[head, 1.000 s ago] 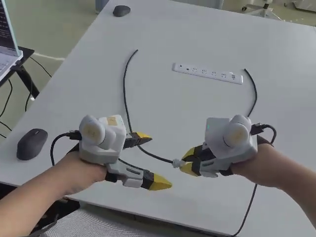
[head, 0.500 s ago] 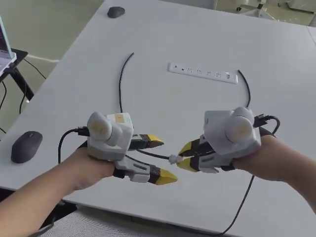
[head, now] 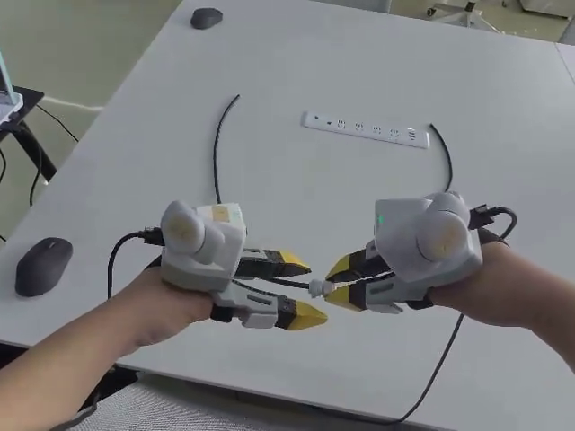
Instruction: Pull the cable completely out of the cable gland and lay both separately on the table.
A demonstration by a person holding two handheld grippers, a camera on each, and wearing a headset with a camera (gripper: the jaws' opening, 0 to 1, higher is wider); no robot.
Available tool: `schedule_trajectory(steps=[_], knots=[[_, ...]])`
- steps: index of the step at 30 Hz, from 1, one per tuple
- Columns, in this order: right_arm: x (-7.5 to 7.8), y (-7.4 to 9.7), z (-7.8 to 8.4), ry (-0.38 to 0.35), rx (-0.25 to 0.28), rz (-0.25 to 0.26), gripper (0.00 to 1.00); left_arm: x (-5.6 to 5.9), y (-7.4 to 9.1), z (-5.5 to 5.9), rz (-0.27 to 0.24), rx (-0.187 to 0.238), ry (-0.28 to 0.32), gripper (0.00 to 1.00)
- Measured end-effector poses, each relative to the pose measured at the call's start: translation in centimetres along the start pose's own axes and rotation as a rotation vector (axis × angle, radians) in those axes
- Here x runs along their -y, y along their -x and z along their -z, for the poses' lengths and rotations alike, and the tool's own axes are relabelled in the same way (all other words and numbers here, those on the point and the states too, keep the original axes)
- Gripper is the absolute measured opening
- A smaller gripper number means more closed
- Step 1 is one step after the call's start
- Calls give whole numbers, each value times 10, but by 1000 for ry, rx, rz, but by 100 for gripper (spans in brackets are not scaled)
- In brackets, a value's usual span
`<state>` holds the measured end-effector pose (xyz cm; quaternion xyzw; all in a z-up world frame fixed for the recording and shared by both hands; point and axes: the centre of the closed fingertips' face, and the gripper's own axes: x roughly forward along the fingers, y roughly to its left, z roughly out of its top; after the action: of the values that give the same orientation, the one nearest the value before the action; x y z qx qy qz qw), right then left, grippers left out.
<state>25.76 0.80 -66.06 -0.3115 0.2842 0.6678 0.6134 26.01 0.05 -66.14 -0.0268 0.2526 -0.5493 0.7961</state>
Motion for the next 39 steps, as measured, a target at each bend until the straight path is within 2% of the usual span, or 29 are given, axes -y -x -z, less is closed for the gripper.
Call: schedule_trajectory(steps=[3,7,15,19,23,29,39], knots=[[0,1,1,4,-4,-1,6,-2,-1,0,-7,-6,-14,40],[0,2,0,5,4,2,6,-2,0,-4,-2,9,-14,31],[-2,3,-1,15,9,2,6,-1,-1,-3,2,4,-18,29],[-1,3,-1,20,16,3,6,0,-1,-5,6,17,-24,27],[-2,4,1,25,17,0,6,2,0,-7,16,25,-23,19],[-3,7,-1,16,53,-10,6,4,2,-9,19,37,-41,16],[-5,14,-3,8,97,-40,6,11,2,-15,69,53,-84,16]])
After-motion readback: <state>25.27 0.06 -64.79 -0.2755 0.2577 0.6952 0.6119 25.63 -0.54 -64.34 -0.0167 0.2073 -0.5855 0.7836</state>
